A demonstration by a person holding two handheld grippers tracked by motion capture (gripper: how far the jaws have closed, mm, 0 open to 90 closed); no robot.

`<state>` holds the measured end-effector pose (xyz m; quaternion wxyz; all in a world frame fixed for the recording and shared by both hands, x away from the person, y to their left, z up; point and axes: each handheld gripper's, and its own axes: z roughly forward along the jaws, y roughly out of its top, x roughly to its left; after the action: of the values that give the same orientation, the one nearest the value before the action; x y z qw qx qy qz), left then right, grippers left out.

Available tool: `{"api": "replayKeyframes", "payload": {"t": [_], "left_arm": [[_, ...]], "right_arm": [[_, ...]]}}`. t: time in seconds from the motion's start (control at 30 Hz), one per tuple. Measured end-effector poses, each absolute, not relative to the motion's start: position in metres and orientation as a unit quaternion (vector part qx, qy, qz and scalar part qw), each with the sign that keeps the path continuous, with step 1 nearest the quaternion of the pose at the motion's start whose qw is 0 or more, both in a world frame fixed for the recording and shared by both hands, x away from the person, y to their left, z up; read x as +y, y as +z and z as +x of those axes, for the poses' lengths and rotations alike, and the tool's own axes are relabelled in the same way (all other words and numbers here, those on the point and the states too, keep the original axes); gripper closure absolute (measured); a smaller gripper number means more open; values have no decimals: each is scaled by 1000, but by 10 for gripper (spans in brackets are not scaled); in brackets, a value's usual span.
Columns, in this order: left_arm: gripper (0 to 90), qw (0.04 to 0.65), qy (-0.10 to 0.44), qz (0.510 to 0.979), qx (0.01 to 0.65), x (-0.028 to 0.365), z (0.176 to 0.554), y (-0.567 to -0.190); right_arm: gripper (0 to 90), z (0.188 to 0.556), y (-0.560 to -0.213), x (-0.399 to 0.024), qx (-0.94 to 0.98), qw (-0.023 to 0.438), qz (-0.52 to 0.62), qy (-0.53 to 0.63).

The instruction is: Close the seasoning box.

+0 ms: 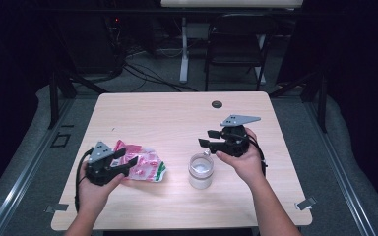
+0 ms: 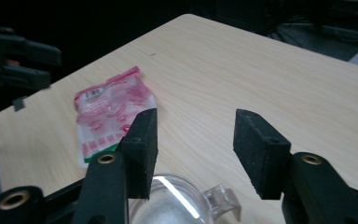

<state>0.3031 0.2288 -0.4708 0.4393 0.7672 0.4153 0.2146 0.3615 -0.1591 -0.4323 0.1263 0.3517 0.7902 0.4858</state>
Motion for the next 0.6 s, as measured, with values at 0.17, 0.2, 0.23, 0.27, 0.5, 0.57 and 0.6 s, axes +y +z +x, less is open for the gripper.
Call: {"api": "replayKeyframes", "payload": {"t": [0.17,0.2,0.23,0.27,0.5,0.57,0.6], "left_arm": [[439,431,244,748,442,258,298,-472],[438,428,248,744,449,264,298,-473],[438,426,250,742,454,269,298,-476],[436,425,249,739,459,274,297,-479],[434,414,236,733,485,294,289,-508],[434,410,232,733,491,297,287,-516],[434,404,231,735,493,299,287,-520]], "right_arm": [[454,354,-432,-174,782,160,371,475],[448,352,-434,-180,774,164,381,478],[448,350,-436,-186,772,163,391,474],[447,348,-440,-192,767,159,401,474],[451,319,-469,-238,743,190,435,471],[438,315,-479,-250,734,196,453,467],[436,314,-484,-256,734,193,463,458]]}}
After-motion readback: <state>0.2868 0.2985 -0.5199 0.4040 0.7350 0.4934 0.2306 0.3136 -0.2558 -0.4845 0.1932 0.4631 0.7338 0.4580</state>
